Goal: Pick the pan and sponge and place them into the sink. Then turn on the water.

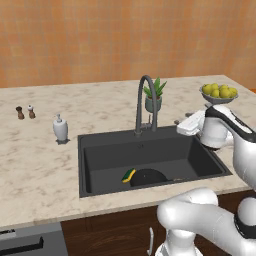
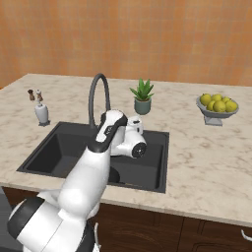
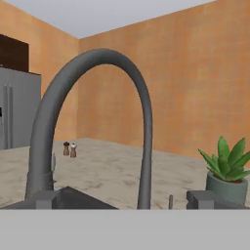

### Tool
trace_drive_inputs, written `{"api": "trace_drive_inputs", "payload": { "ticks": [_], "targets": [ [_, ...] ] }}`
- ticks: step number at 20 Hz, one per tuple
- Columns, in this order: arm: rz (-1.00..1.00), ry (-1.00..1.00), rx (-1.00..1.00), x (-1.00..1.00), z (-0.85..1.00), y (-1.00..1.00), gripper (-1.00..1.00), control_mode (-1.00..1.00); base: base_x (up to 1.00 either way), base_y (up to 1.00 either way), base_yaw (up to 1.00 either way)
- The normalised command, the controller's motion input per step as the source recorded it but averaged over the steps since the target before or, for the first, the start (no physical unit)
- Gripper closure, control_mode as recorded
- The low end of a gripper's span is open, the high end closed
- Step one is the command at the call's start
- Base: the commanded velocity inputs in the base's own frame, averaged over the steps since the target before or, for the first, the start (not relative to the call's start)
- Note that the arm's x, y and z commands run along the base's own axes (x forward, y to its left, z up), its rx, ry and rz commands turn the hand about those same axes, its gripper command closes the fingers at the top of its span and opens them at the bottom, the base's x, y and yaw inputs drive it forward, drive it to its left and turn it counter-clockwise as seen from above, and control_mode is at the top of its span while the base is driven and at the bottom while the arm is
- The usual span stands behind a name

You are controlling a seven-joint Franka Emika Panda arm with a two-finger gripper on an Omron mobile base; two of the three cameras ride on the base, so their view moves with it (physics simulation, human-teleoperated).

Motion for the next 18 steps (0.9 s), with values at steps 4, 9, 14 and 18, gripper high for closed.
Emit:
{"api": "trace_drive_inputs", "payload": {
  "ticks": [4,9,14,18],
  "targets": [
    [0.02,0.00,0.00,0.28,-0.19,0.03,-1.00,-1.00,0.00,0.00,0.00],
    [0.05,0.00,0.00,0.33,-0.17,0.00,-1.00,-1.00,0.00,0.00,0.00],
    [0.04,0.00,0.00,0.34,-0.27,0.02,-1.00,-1.00,0.00,0.00,0.00],
    [0.00,0.00,0.00,0.44,-0.26,0.03,-1.00,-1.00,0.00,0.00,0.00]
  ]
}}
